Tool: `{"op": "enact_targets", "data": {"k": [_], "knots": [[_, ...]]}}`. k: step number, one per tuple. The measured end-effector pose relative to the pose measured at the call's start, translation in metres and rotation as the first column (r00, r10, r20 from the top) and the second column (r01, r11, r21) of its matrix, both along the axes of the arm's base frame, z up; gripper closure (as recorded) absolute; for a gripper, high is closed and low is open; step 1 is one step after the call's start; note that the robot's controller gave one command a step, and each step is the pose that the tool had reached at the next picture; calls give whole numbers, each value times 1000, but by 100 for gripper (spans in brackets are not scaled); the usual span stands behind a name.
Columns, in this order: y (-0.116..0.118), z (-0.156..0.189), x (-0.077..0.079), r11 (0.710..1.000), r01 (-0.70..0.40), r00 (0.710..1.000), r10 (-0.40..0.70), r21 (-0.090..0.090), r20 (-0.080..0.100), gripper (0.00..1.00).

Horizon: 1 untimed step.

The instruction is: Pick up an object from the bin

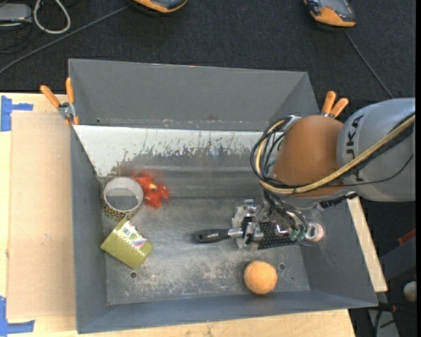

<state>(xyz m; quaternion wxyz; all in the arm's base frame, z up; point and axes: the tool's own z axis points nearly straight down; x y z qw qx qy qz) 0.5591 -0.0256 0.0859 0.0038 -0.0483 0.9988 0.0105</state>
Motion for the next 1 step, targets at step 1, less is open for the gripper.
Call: {"op": "enact_targets", "data": {"k": [1], "knots": [[-1,28,-3,991,130,991,-130,0,-4,100]]}}
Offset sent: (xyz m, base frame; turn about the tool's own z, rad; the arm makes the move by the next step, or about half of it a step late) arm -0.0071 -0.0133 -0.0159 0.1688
